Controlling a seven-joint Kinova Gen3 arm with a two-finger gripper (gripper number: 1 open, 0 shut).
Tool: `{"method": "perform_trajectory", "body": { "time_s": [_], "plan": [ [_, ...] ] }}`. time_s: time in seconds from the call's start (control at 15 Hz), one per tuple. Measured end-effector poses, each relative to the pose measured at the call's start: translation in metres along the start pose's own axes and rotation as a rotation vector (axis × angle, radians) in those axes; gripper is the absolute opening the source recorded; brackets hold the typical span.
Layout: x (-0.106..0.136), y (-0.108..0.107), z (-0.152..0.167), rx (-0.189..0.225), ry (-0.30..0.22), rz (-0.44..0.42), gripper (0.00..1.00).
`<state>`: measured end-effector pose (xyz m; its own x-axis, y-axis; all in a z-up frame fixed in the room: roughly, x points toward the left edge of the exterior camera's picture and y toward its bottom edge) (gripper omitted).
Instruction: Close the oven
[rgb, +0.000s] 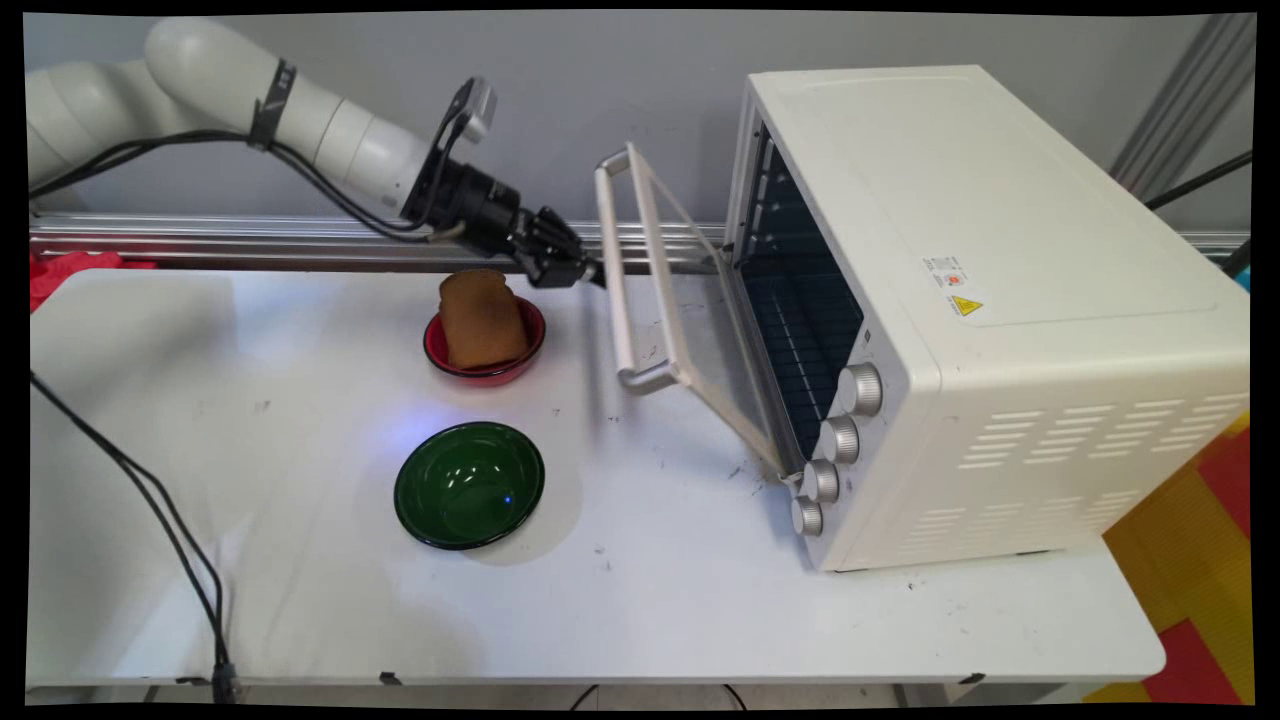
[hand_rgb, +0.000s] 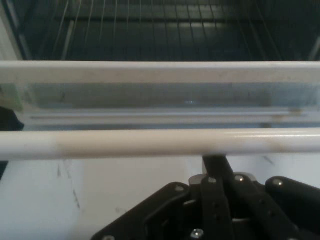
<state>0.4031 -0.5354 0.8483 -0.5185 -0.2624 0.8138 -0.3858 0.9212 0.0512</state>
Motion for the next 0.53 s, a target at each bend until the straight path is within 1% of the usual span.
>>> {"method": "perform_trajectory", "body": {
  "time_s": [0.33, 0.53],
  "plan": [
    [0.033, 0.003, 0.012, 0.009, 0.036, -0.009, 0.0],
    [0.049, 0.007, 0.021, 0.011, 0.052, -0.013, 0.0]
  ]
}}
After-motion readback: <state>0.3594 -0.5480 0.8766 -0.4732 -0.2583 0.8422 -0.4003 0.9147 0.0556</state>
